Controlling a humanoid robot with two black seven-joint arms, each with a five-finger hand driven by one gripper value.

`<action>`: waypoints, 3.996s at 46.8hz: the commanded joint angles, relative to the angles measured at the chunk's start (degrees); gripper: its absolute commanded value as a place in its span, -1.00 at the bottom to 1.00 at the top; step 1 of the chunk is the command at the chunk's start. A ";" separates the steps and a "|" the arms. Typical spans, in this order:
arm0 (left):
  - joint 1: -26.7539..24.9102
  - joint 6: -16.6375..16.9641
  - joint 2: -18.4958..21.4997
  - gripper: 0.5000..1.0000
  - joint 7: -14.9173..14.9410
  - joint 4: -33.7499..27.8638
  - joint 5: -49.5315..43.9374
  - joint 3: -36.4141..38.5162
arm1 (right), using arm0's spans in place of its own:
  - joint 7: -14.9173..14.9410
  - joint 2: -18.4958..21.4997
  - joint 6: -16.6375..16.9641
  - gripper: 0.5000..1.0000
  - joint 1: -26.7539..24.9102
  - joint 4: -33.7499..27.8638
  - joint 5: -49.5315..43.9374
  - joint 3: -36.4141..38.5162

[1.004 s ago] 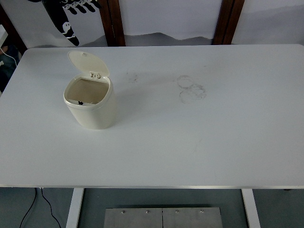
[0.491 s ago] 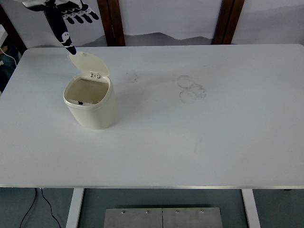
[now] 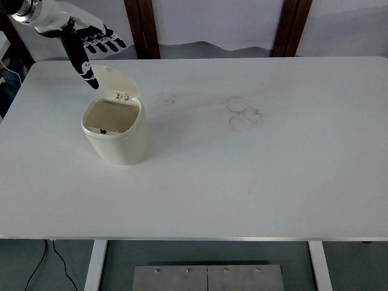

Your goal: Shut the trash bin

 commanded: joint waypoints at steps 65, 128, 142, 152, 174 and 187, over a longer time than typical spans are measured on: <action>1.24 0.00 8.24 1.00 1.30 -13.38 -2.39 1.49 | 0.00 0.00 0.03 0.98 0.17 0.09 0.00 -0.02; 6.86 0.00 8.77 1.00 1.30 -14.26 -2.39 2.36 | 0.00 0.00 0.03 0.98 0.17 0.09 0.00 -0.02; 7.13 0.00 8.60 1.00 1.30 -14.17 -2.39 2.36 | 0.00 0.00 -0.06 0.98 0.17 0.00 0.00 -0.02; 7.30 0.00 8.69 1.00 1.30 -14.26 -2.39 2.36 | 0.00 0.00 0.03 0.98 0.17 0.09 0.00 -0.02; 7.57 0.00 8.95 1.00 1.30 -14.26 -2.39 2.36 | 0.00 0.00 0.03 0.98 0.17 0.00 0.00 -0.02; 8.00 0.00 9.04 1.00 1.30 -14.17 -2.39 2.36 | 0.00 0.00 -0.06 0.98 0.17 0.00 0.00 -0.02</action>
